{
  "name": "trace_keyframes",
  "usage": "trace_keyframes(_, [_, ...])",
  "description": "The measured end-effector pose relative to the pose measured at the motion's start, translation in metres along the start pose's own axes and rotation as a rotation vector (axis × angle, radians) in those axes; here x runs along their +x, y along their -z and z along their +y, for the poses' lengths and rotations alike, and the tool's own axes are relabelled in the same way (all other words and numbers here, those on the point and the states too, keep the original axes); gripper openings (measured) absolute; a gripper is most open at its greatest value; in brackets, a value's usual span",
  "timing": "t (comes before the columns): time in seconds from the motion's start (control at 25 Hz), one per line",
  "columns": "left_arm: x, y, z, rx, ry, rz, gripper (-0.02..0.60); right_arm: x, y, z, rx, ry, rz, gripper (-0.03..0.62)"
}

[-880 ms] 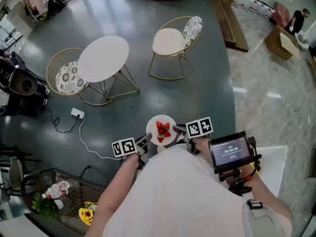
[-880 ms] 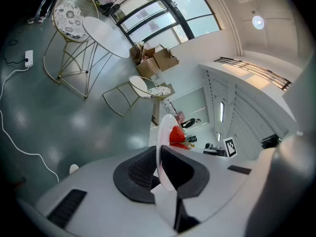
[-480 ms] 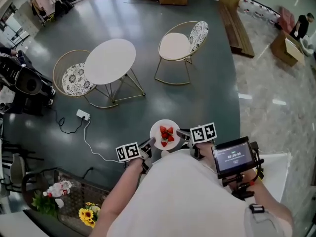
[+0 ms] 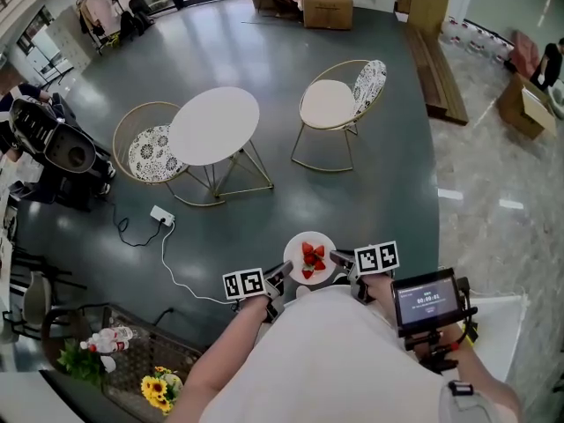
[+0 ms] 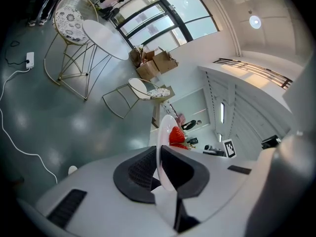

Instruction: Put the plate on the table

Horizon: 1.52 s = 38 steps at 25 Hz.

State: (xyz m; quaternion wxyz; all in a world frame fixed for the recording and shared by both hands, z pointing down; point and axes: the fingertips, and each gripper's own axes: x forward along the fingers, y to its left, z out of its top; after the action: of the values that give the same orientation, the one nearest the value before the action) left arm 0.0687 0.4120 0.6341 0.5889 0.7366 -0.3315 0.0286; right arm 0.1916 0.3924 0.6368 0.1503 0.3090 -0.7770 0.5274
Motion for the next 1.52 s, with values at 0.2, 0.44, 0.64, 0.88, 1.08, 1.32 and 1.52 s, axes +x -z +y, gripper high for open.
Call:
trace_keyframes(0.2, [0.012, 0.007, -0.011, 0.009, -0.008, -0.009, 0.018, -0.014, -0.001, -0.011, -0.003, -0.002, 0.003, 0.021])
trace_keyframes(0.44, [0.020, 0.009, -0.016, 0.012, -0.021, -0.003, 0.018, -0.020, -0.002, -0.019, 0.012, -0.012, 0.003, 0.021])
trace_keyframes(0.64, [0.025, 0.008, -0.017, 0.005, -0.037, -0.002, 0.018, -0.021, -0.005, -0.024, 0.042, -0.021, 0.004, 0.021])
trace_keyframes(0.88, [0.035, 0.006, -0.022, -0.005, -0.058, 0.007, 0.018, -0.025, -0.012, -0.033, 0.054, -0.031, 0.023, 0.021])
trace_keyframes(1.08, [0.046, 0.001, -0.024, -0.013, -0.080, 0.012, 0.018, -0.026, -0.021, -0.042, 0.057, -0.041, 0.039, 0.021])
trace_keyframes(1.32, [0.063, -0.007, -0.028, -0.015, -0.102, 0.009, 0.018, -0.028, -0.033, -0.055, 0.071, -0.058, 0.050, 0.021])
trace_keyframes(1.52, [0.083, -0.017, -0.030, -0.031, -0.127, 0.000, 0.018, -0.030, -0.051, -0.072, 0.063, -0.072, 0.057, 0.021])
